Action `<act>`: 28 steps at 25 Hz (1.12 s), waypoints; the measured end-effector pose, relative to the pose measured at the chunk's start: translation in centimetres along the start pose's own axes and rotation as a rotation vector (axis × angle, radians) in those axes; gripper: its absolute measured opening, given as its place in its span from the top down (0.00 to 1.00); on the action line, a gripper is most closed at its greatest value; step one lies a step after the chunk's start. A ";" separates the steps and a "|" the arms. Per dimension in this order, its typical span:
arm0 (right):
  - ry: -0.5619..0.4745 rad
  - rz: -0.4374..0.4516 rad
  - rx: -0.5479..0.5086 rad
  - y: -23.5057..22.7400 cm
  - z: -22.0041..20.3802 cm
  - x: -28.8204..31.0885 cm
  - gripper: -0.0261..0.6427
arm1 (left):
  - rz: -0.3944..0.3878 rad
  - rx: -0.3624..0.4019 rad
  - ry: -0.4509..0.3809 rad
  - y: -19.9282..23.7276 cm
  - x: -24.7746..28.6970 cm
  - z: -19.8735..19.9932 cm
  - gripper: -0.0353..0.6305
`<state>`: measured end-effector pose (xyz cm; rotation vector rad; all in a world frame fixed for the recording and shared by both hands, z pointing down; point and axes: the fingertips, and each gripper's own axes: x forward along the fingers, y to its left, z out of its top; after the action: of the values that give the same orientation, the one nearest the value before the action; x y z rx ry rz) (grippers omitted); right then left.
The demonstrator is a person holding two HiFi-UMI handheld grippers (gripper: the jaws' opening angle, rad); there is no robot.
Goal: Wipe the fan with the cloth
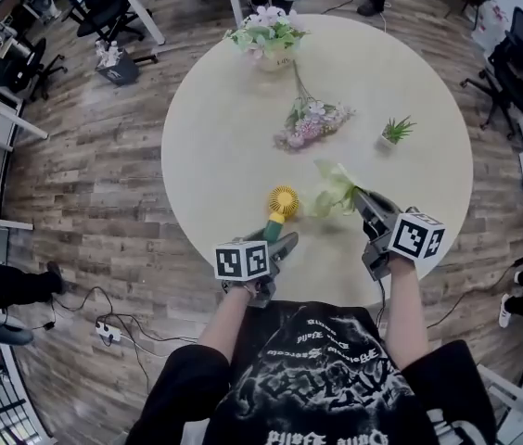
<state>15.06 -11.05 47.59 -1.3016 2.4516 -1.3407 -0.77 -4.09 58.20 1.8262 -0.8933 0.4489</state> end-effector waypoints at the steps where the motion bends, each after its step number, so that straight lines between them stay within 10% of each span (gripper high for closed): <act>1: 0.007 -0.001 -0.007 0.0 0.0 0.1 0.93 | 0.033 0.056 0.009 0.0 0.0 -0.2 0.39; 7: 0.030 0.013 -0.041 0.5 0.3 0.9 0.93 | 0.288 0.374 0.037 1.9 0.1 -0.9 0.39; 13: 0.150 -0.027 -0.204 0.6 0.0 3.2 0.93 | 0.380 0.499 0.007 2.8 0.1 -1.1 0.42; 16: 0.256 -0.073 -0.397 0.8 -0.1 5.5 0.93 | 0.373 0.488 -0.046 3.1 -0.3 -1.0 0.67; 22: 0.476 -0.102 -0.724 1.5 -2.5 10.1 0.93 | 0.252 0.591 0.000 3.0 -0.2 -1.2 0.67; 28: 0.581 -0.137 -0.723 -0.6 -7.7 12.9 0.93 | 0.191 0.670 0.085 3.0 -0.2 -1.4 0.67</act>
<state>3.96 -15.02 56.91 -1.3357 3.5376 -0.9713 -3.03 -3.41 60.52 2.3020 -0.9286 1.0355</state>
